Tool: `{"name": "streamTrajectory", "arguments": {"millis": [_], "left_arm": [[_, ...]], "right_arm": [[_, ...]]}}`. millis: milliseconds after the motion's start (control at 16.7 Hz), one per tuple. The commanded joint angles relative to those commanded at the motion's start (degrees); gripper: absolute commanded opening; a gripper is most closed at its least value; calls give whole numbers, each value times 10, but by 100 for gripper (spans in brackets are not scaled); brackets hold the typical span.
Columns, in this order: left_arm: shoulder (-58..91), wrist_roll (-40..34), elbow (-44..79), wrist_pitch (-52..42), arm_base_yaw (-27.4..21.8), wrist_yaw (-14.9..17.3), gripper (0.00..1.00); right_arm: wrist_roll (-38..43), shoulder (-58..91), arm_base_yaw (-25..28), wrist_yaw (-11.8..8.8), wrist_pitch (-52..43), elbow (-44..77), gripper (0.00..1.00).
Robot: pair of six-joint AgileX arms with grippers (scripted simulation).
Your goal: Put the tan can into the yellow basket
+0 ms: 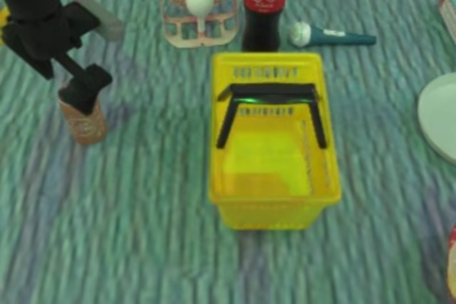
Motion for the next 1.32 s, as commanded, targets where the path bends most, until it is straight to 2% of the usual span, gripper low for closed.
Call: {"name": "streamTrajectory", "arguments": {"millis": [360,660,1320], "left_arm": [[18,1,-69,88,-2,0,100],[21,1,-78,99,-2,0,100],[21,1,-78,99,-2,0,17]], "right_arm": [[0,0,0,0,0,0,100],[0,0,0,0,0,0,100],[0,0,0,0,0,0,100]]}}
